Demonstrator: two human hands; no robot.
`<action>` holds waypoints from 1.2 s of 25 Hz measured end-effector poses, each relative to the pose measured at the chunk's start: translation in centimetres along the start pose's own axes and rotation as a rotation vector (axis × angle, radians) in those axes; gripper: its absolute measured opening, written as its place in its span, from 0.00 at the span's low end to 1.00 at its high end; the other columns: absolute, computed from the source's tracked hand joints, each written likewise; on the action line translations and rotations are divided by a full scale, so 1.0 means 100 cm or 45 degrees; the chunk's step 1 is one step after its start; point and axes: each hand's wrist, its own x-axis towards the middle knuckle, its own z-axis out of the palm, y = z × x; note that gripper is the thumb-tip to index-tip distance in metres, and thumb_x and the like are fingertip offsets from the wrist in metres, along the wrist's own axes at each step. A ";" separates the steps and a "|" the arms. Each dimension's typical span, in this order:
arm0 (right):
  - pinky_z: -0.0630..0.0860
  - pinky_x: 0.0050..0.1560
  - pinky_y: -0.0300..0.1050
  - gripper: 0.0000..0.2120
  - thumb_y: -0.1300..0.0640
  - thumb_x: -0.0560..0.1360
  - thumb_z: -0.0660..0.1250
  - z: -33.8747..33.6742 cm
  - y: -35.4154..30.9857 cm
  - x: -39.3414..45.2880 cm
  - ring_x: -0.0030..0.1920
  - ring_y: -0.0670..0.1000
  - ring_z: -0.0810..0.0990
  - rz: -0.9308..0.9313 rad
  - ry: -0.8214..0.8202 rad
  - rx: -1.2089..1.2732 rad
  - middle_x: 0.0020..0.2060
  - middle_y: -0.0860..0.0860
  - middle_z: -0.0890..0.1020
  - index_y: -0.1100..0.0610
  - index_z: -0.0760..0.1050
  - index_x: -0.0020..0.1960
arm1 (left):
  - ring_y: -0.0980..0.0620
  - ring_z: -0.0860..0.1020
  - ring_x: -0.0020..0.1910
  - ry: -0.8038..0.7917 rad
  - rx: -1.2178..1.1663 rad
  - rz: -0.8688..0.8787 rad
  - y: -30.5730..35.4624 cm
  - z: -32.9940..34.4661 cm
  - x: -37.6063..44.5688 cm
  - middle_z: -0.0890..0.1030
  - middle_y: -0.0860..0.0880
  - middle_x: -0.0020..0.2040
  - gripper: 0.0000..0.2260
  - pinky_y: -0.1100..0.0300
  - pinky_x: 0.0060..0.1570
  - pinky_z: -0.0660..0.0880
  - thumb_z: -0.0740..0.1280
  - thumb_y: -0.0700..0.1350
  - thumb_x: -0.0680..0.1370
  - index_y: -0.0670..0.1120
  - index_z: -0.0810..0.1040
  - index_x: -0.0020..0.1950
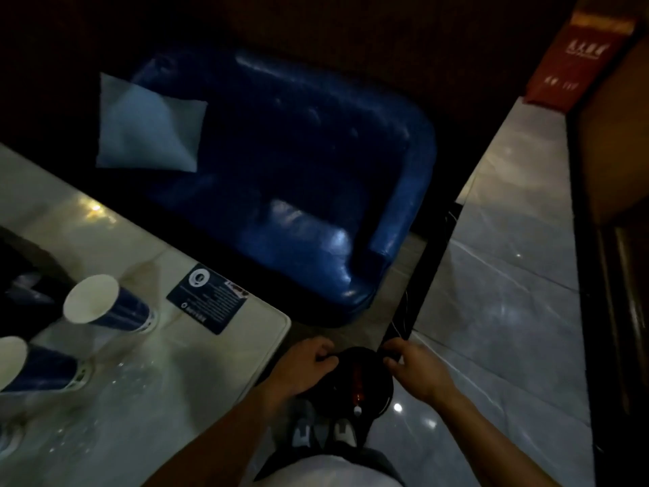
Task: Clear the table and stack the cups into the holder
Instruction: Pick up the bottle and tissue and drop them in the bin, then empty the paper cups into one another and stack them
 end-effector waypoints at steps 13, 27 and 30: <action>0.73 0.60 0.43 0.18 0.48 0.78 0.61 -0.002 -0.051 0.005 0.62 0.50 0.73 -0.580 -0.190 -0.424 0.63 0.48 0.75 0.47 0.71 0.67 | 0.54 0.78 0.59 0.395 -0.134 0.009 -0.054 -0.018 -0.123 0.80 0.49 0.59 0.21 0.69 0.56 0.70 0.66 0.57 0.74 0.46 0.79 0.61; 0.69 0.61 0.39 0.18 0.47 0.79 0.62 0.092 -0.215 0.021 0.63 0.49 0.74 -1.083 -0.730 -0.769 0.66 0.49 0.75 0.50 0.72 0.67 | 0.56 0.79 0.53 0.562 -0.191 -0.460 -0.170 -0.036 -0.286 0.80 0.53 0.56 0.12 0.56 0.56 0.77 0.66 0.59 0.75 0.56 0.79 0.55; 0.67 0.62 0.39 0.19 0.45 0.78 0.62 0.126 -0.249 0.008 0.65 0.48 0.72 -1.134 -0.764 -0.805 0.68 0.47 0.74 0.46 0.70 0.67 | 0.57 0.77 0.52 0.573 -0.202 -0.565 -0.199 -0.032 -0.322 0.79 0.54 0.58 0.14 0.61 0.54 0.73 0.66 0.60 0.74 0.57 0.78 0.57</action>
